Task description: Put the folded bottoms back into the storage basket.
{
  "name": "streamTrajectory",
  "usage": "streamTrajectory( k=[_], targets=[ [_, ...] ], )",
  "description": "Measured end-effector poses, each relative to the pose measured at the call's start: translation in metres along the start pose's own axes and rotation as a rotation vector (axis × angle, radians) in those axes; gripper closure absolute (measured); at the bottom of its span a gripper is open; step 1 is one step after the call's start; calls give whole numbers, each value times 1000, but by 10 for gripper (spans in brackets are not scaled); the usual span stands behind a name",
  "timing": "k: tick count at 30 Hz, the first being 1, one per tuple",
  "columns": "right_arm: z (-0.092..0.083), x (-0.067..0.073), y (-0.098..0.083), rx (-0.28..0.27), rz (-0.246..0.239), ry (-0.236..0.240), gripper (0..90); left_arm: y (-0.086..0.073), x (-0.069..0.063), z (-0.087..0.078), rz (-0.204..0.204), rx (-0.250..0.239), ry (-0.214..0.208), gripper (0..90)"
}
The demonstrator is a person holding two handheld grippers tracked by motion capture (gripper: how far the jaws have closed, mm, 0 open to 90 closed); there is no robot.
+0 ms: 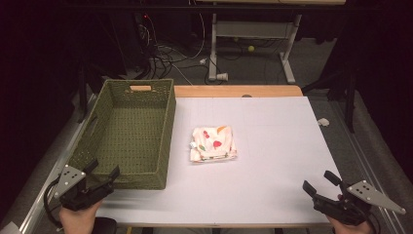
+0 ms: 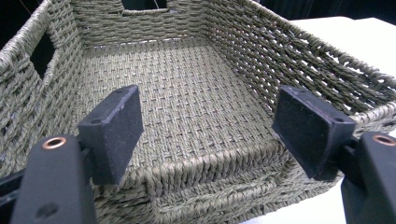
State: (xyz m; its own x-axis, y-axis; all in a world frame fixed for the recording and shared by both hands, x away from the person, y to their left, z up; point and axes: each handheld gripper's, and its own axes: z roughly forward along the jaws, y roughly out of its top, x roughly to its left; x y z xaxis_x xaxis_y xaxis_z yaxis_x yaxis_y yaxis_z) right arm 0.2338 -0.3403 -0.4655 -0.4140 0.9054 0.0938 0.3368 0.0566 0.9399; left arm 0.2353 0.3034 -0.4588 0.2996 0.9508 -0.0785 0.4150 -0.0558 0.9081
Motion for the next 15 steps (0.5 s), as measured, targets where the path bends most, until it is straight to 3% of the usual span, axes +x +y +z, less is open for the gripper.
streamTrajectory(
  k=[5, 15],
  targets=[
    [0, -1, 0, -7, 43, 27, 168, 0, 1, 1, -5, 8, -8, 227],
    [2, -1, 0, 7, 38, 14, 168, 0, 1, 1, -6, 8, -17, 228]
  ],
)
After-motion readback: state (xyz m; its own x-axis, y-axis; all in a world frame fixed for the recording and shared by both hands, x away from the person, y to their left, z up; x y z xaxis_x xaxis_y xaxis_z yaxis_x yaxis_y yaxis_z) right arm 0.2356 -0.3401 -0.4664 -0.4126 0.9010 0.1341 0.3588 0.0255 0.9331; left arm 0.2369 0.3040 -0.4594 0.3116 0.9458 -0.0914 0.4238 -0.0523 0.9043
